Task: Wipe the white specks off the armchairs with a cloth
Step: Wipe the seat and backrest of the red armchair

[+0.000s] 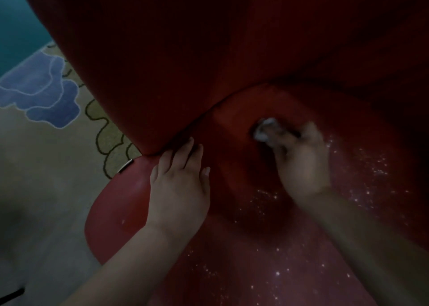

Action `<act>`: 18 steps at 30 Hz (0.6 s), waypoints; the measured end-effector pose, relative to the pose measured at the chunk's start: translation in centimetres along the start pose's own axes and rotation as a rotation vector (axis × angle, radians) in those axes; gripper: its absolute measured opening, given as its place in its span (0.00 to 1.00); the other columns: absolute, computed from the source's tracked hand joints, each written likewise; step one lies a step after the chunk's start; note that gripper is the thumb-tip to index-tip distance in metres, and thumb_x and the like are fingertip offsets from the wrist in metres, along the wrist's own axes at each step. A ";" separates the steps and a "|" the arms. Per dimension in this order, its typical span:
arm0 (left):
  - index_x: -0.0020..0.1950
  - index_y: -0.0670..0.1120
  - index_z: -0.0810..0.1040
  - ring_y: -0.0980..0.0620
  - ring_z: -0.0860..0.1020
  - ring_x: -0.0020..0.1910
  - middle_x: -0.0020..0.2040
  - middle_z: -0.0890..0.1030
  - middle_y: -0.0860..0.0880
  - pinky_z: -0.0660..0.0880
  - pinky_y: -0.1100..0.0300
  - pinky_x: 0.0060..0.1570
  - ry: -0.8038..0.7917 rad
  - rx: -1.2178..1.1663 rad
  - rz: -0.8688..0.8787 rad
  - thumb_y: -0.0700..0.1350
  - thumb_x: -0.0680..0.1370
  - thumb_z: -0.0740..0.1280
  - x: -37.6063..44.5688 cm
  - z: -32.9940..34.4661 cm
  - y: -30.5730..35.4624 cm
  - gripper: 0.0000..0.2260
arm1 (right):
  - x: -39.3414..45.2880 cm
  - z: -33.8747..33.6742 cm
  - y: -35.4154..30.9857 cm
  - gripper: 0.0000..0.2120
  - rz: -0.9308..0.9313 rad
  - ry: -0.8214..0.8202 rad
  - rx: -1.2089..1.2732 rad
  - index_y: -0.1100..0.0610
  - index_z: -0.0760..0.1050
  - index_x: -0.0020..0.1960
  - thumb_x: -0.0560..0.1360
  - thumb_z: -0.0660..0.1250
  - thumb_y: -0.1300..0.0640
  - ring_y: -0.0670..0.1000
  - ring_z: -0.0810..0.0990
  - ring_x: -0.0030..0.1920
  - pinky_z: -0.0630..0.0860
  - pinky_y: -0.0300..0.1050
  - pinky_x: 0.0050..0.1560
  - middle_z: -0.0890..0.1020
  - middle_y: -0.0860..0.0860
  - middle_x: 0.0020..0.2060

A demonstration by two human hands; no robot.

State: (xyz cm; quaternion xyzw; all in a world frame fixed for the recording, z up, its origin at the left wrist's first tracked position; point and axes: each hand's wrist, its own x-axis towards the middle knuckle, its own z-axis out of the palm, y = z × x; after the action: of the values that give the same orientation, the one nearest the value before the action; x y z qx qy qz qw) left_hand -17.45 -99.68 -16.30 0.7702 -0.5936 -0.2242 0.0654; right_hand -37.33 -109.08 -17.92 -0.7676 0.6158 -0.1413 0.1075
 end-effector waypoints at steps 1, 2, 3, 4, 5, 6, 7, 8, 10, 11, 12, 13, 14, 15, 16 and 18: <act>0.75 0.48 0.66 0.49 0.60 0.73 0.76 0.63 0.53 0.58 0.50 0.71 0.002 0.000 -0.001 0.53 0.79 0.53 0.1 0.0 0.1 0.24 | 1.5 0.1 1.0 0.17 0.080 0.041 -0.043 0.46 0.76 0.64 0.76 0.65 0.56 0.65 0.73 0.52 0.73 0.59 0.53 0.73 0.60 0.51; 0.75 0.48 0.66 0.49 0.60 0.73 0.76 0.63 0.53 0.58 0.50 0.71 0.003 -0.001 -0.003 0.53 0.79 0.53 0.3 0.0 0.2 0.24 | 3.4 0.3 1.7 0.17 0.173 0.080 -0.069 0.46 0.75 0.65 0.78 0.64 0.55 0.65 0.72 0.55 0.72 0.59 0.56 0.71 0.61 0.54; 0.75 0.48 0.66 0.49 0.59 0.73 0.76 0.63 0.53 0.57 0.50 0.71 0.003 -0.002 -0.009 0.53 0.79 0.53 0.4 0.1 0.3 0.24 | 5.0 0.5 1.7 0.16 0.258 0.103 -0.071 0.47 0.75 0.66 0.79 0.63 0.53 0.64 0.71 0.57 0.71 0.58 0.58 0.71 0.60 0.56; 0.75 0.48 0.65 0.49 0.59 0.73 0.76 0.62 0.53 0.57 0.50 0.71 0.002 -0.005 -0.017 0.53 0.79 0.53 0.5 0.2 0.4 0.24 | 6.1 0.7 1.0 0.16 0.311 0.099 -0.067 0.47 0.75 0.66 0.79 0.61 0.52 0.63 0.70 0.59 0.70 0.57 0.58 0.70 0.59 0.57; 0.75 0.48 0.65 0.49 0.58 0.73 0.76 0.62 0.53 0.57 0.50 0.71 0.000 -0.007 -0.024 0.52 0.79 0.54 0.6 0.3 0.5 0.24 | 6.3 1.1 0.2 0.16 0.305 0.073 -0.076 0.48 0.75 0.66 0.80 0.60 0.53 0.63 0.69 0.59 0.69 0.56 0.57 0.70 0.59 0.58; 0.75 0.48 0.65 0.48 0.59 0.73 0.76 0.62 0.53 0.57 0.50 0.71 0.003 -0.009 -0.031 0.52 0.79 0.54 0.6 0.4 0.7 0.24 | 5.6 1.4 -0.9 0.16 0.241 0.038 -0.082 0.48 0.75 0.65 0.79 0.59 0.53 0.62 0.69 0.58 0.67 0.55 0.55 0.70 0.59 0.58; 0.75 0.48 0.66 0.48 0.59 0.73 0.76 0.63 0.53 0.58 0.49 0.70 0.009 -0.010 -0.036 0.51 0.79 0.55 0.6 0.4 0.8 0.24 | 4.2 1.7 -1.8 0.16 0.126 0.014 -0.067 0.47 0.75 0.65 0.79 0.60 0.54 0.61 0.69 0.56 0.67 0.54 0.51 0.71 0.59 0.56; 0.74 0.48 0.67 0.47 0.60 0.72 0.76 0.64 0.53 0.59 0.48 0.70 0.014 -0.011 -0.041 0.50 0.79 0.56 0.7 0.4 0.8 0.23 | 2.2 1.7 -2.5 0.16 0.002 -0.006 -0.029 0.46 0.76 0.63 0.77 0.62 0.55 0.60 0.71 0.53 0.66 0.52 0.48 0.72 0.58 0.53; 0.74 0.48 0.67 0.47 0.61 0.72 0.75 0.64 0.52 0.59 0.47 0.70 0.013 -0.010 -0.040 0.49 0.79 0.58 0.6 0.4 0.7 0.23 | -1.4 0.7 -2.4 0.16 -0.147 -0.066 0.061 0.42 0.76 0.62 0.75 0.65 0.54 0.57 0.71 0.46 0.66 0.49 0.45 0.72 0.53 0.45; 0.74 0.48 0.67 0.47 0.61 0.72 0.75 0.64 0.52 0.59 0.47 0.70 0.007 -0.004 -0.032 0.49 0.79 0.58 0.6 0.3 0.6 0.23 | -2.0 0.0 -1.3 0.16 -0.163 -0.088 0.090 0.41 0.76 0.61 0.75 0.66 0.54 0.56 0.72 0.45 0.69 0.49 0.45 0.72 0.53 0.44; 0.75 0.48 0.67 0.47 0.61 0.72 0.75 0.64 0.53 0.59 0.48 0.71 0.002 0.002 -0.022 0.49 0.80 0.58 0.6 0.3 0.5 0.23 | -1.7 -0.4 0.3 0.16 -0.142 -0.075 0.097 0.42 0.77 0.61 0.75 0.67 0.55 0.58 0.73 0.44 0.73 0.52 0.45 0.73 0.54 0.44; 0.75 0.48 0.67 0.47 0.61 0.72 0.75 0.64 0.53 0.59 0.48 0.71 0.001 0.005 -0.014 0.49 0.80 0.58 0.6 0.2 0.5 0.23 | -0.9 -0.6 1.9 0.16 -0.084 -0.035 0.084 0.43 0.78 0.60 0.75 0.67 0.56 0.61 0.74 0.44 0.75 0.56 0.45 0.73 0.56 0.44; 0.75 0.48 0.67 0.46 0.61 0.72 0.75 0.65 0.53 0.59 0.48 0.70 0.004 0.002 -0.009 0.48 0.80 0.59 0.7 0.1 0.4 0.22 | 0.1 -0.8 3.4 0.16 0.002 0.008 0.064 0.45 0.78 0.61 0.75 0.67 0.57 0.63 0.74 0.46 0.75 0.59 0.46 0.73 0.58 0.45; 0.74 0.48 0.68 0.46 0.62 0.72 0.75 0.66 0.53 0.60 0.47 0.70 0.011 -0.007 -0.004 0.47 0.80 0.60 0.7 0.0 0.3 0.22 | 1.3 -0.9 4.5 0.15 0.090 0.046 0.045 0.45 0.78 0.61 0.75 0.67 0.56 0.64 0.74 0.47 0.75 0.60 0.48 0.73 0.59 0.47; 0.73 0.48 0.69 0.46 0.63 0.71 0.74 0.66 0.53 0.60 0.48 0.70 0.020 -0.023 0.004 0.46 0.80 0.61 0.8 0.0 0.2 0.21 | 2.2 -0.9 5.0 0.15 0.158 0.070 0.046 0.46 0.78 0.62 0.76 0.67 0.55 0.63 0.74 0.48 0.75 0.60 0.50 0.72 0.59 0.47; 0.72 0.48 0.71 0.48 0.63 0.71 0.73 0.68 0.53 0.57 0.54 0.72 0.042 -0.070 0.020 0.44 0.80 0.62 0.9 -0.1 -0.3 0.20 | 2.5 -0.5 3.7 0.14 0.190 0.060 0.100 0.45 0.78 0.61 0.76 0.66 0.52 0.62 0.74 0.49 0.74 0.59 0.52 0.72 0.57 0.48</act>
State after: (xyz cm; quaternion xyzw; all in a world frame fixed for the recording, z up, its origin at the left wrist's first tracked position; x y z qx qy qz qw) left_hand -17.00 -100.50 -16.56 0.7659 -0.5917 -0.2277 0.1070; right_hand -40.34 -112.34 -18.50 -0.6950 0.6808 -0.1842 0.1400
